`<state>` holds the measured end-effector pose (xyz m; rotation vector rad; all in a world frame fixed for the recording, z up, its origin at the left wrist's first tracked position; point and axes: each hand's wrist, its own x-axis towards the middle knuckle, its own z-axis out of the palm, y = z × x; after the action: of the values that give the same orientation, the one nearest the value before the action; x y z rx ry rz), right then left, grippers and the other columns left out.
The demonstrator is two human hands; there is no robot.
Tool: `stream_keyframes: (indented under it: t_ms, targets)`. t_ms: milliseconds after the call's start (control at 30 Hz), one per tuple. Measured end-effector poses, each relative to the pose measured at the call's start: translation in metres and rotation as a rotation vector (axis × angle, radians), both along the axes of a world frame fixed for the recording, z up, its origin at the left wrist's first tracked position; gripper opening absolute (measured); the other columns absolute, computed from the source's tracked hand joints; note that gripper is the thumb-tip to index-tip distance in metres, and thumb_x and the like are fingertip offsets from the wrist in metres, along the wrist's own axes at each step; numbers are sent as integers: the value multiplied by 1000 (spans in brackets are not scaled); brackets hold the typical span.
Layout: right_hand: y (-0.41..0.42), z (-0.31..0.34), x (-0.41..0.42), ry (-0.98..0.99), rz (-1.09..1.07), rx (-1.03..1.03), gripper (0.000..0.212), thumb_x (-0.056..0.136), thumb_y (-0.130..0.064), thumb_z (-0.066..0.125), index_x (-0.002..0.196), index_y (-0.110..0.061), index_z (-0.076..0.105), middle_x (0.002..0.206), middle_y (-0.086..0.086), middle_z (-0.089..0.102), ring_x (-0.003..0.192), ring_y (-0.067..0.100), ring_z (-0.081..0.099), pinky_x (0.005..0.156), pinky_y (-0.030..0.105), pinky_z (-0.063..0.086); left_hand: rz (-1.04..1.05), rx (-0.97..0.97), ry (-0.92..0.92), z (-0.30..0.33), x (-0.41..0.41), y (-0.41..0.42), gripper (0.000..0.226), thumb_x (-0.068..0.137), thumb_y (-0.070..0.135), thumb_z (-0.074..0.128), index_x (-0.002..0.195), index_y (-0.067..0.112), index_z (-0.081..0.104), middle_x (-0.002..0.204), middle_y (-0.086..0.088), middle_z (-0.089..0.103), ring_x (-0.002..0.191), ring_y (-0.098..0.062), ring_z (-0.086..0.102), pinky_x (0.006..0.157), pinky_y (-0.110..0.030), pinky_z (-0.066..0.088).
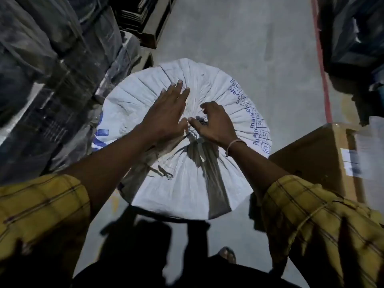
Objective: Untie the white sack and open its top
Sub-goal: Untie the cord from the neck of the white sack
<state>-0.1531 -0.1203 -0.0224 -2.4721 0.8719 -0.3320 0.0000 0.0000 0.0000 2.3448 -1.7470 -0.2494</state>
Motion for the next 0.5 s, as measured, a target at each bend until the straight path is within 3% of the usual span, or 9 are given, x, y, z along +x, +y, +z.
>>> stream_keyframes:
  t_ms: [100, 200, 300, 500]
  targets:
    - [0, -10, 8, -3, 21, -39, 46, 76, -63, 62, 88, -19, 62, 89, 0, 67, 87, 24, 65, 70, 34, 49, 9, 16, 2, -9, 6, -2, 82, 91, 46, 55, 161, 14, 30, 167, -18, 28, 155, -34, 28, 125, -50, 25]
    - [-1, -17, 12, 57, 46, 10, 44, 68, -67, 55, 71, -23, 57, 69, -6, 62, 72, 21, 63, 63, 33, 46, -25, -4, -101, -11, 8, -5, 70, 79, 51, 45, 134, 11, 57, 129, -18, 64, 120, -38, 60, 99, -49, 48]
    - [-9, -19, 16, 52, 98, 85, 44, 67, -63, 61, 71, -19, 60, 66, -3, 64, 67, 17, 62, 62, 34, 46, -65, -35, -216, -10, 12, -11, 55, 76, 52, 47, 113, 16, 65, 98, -12, 68, 93, -36, 65, 82, -46, 50]
    - [-27, -13, 20, 153, 269, 157, 19, 75, -28, 79, 73, -15, 65, 70, 0, 68, 61, 9, 56, 59, 21, 40, -127, -139, -244, -18, 17, -19, 45, 78, 44, 53, 113, 18, 65, 92, -9, 67, 87, -37, 65, 81, -42, 46]
